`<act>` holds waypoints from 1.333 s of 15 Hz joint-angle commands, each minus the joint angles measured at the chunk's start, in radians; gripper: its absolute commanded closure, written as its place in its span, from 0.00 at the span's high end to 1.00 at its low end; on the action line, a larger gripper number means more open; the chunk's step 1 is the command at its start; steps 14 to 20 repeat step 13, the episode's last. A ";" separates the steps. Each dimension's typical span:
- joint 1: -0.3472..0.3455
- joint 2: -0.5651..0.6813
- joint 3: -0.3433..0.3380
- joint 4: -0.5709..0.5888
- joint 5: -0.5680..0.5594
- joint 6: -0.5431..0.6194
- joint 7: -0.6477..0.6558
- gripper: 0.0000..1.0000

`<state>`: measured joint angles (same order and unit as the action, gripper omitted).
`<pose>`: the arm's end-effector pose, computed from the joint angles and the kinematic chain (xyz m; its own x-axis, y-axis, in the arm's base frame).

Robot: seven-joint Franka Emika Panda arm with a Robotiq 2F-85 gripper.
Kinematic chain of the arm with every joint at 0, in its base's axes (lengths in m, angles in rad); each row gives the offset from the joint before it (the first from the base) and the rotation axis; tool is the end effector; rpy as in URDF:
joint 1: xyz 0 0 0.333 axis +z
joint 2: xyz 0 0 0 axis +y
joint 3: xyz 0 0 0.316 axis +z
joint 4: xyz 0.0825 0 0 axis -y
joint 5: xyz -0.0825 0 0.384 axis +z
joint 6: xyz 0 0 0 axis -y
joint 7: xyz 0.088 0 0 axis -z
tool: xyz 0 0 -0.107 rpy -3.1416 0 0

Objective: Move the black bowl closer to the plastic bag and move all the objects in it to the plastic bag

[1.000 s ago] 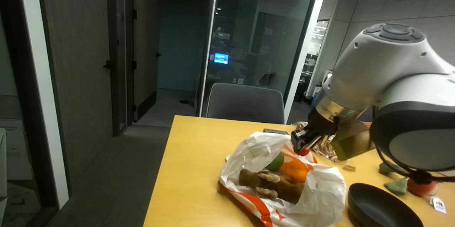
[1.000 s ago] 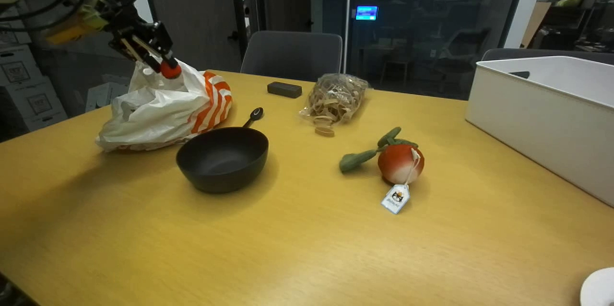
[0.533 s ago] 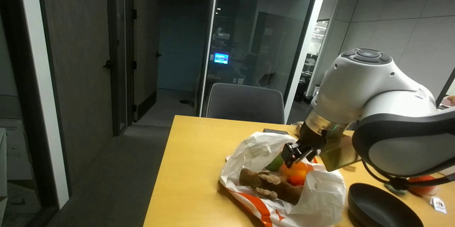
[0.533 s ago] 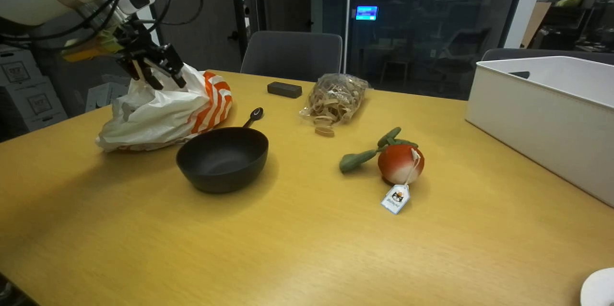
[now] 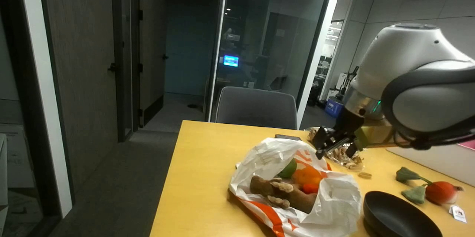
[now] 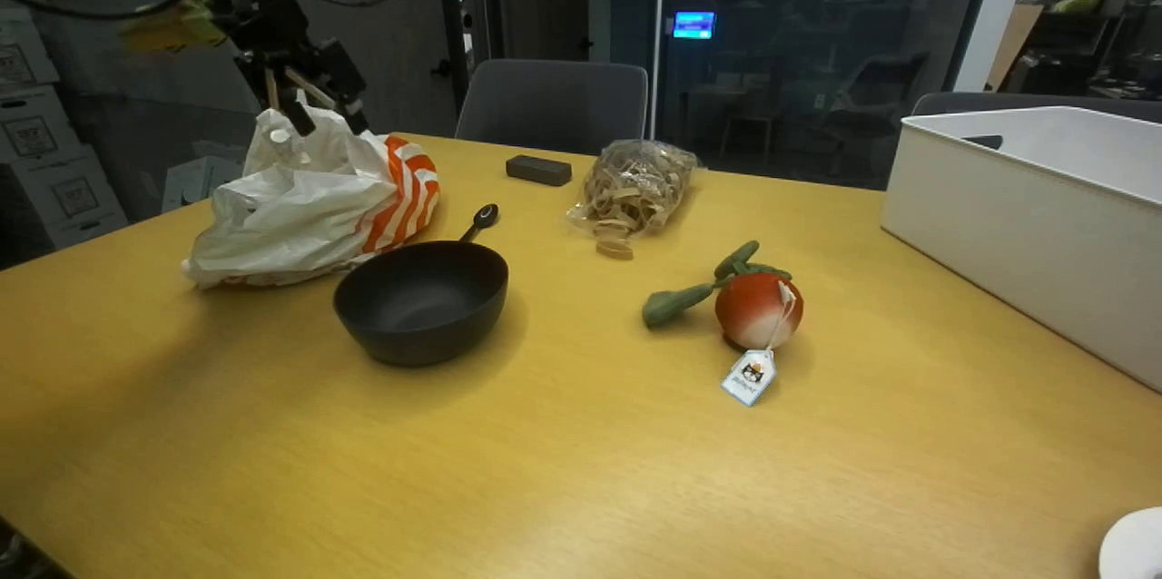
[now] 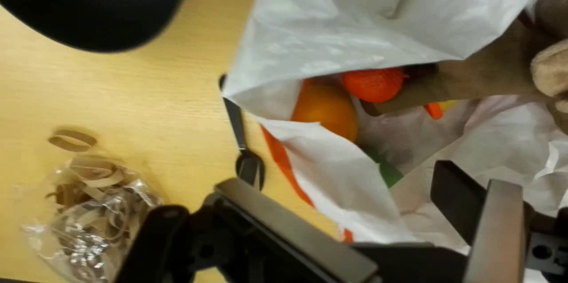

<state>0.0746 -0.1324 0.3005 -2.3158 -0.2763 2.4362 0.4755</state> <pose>0.4779 0.1897 0.4193 0.9453 0.1076 0.3079 0.0690 -0.9886 0.1336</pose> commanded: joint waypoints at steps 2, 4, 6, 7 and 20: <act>-0.014 -0.165 -0.101 0.004 0.095 -0.275 -0.056 1.00; -0.030 -0.203 -0.131 0.007 0.102 -0.401 -0.051 1.00; -0.031 -0.223 -0.168 0.004 0.141 -0.480 -0.092 1.00; -0.029 -0.237 -0.191 -0.008 0.194 -0.471 -0.099 1.00; -0.039 -0.214 -0.182 -0.001 0.173 -0.463 -0.083 1.00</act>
